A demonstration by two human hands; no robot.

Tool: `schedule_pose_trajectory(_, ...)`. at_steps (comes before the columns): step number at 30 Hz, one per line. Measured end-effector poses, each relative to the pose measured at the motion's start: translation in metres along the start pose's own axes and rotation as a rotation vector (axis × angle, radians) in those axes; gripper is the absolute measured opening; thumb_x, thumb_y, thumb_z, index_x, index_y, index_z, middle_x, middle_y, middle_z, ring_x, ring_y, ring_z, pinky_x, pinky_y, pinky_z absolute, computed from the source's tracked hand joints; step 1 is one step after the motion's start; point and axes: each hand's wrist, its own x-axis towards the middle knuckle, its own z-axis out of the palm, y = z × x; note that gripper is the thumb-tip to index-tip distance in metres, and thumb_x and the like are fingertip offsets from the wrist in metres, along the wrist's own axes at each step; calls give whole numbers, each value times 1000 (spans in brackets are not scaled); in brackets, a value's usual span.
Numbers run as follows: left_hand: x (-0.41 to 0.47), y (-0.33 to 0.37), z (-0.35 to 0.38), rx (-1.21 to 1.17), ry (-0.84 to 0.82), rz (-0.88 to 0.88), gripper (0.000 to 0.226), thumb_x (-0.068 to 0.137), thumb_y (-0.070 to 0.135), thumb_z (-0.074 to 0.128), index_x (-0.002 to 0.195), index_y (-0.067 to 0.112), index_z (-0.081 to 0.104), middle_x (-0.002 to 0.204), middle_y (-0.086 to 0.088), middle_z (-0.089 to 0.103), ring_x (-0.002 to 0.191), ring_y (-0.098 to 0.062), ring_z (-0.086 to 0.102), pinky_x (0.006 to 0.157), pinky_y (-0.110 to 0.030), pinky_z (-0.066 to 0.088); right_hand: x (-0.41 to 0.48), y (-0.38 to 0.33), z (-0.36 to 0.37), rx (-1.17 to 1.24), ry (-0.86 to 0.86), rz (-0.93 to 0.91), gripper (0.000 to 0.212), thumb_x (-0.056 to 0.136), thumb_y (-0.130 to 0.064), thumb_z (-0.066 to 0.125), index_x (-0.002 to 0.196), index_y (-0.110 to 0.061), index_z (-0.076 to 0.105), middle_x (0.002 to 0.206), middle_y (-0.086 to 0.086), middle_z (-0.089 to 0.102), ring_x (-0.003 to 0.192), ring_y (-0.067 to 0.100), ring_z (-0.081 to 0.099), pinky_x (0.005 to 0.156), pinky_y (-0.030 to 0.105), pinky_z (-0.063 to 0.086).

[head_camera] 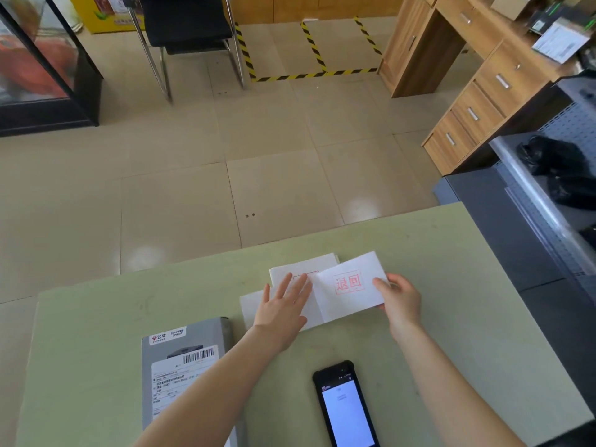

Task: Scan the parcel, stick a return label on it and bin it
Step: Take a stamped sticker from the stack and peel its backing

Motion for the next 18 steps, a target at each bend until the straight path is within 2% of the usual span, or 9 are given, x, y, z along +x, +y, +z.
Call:
schedule_pose_trajectory(3,5,0,6,38,-33,9,70,99,37,36,150,23,-10,159,9,-20,146,-19,-18,118,-51,-1,10,7,-4,-116,14,5,15,77,-12,68,93,-11,66,92,13,71,85,33,66,76,49,56)
schedule_pose_trajectory(7,8,0,12,55,-19,15,71,99,41,34,149,24,-14,158,10,-21,145,-18,-21,118,-50,-4,18,11,-8,-182,18,-33,11,81,-22,68,90,-15,67,90,9,70,89,32,66,84,52,54)
schedule_pose_trajectory(11,8,2,14,34,-8,8,72,99,42,35,149,25,-14,158,11,-20,145,-18,-20,119,-50,-4,22,20,-15,-259,33,-36,14,80,-21,69,90,-11,72,83,6,68,83,27,64,81,47,55)
schedule_pose_trajectory(13,8,2,14,22,-6,3,74,99,42,37,149,25,-14,158,11,-20,145,-18,-20,119,-50,-3,22,27,-17,-264,29,-6,17,79,-22,70,91,-10,73,85,5,69,81,24,62,77,38,53)
schedule_pose_trajectory(15,8,2,15,27,0,0,74,98,42,37,149,25,-14,158,12,-20,145,-18,-19,119,-50,-2,20,32,-17,-257,35,28,15,79,-24,71,88,-12,73,83,3,69,79,22,61,72,29,45)
schedule_pose_trajectory(18,8,3,15,14,7,-5,74,98,44,36,149,26,-14,158,12,-20,146,-18,-19,119,-50,-2,18,40,-22,-246,103,85,11,79,-23,70,84,-13,72,80,4,66,78,24,60,72,29,44)
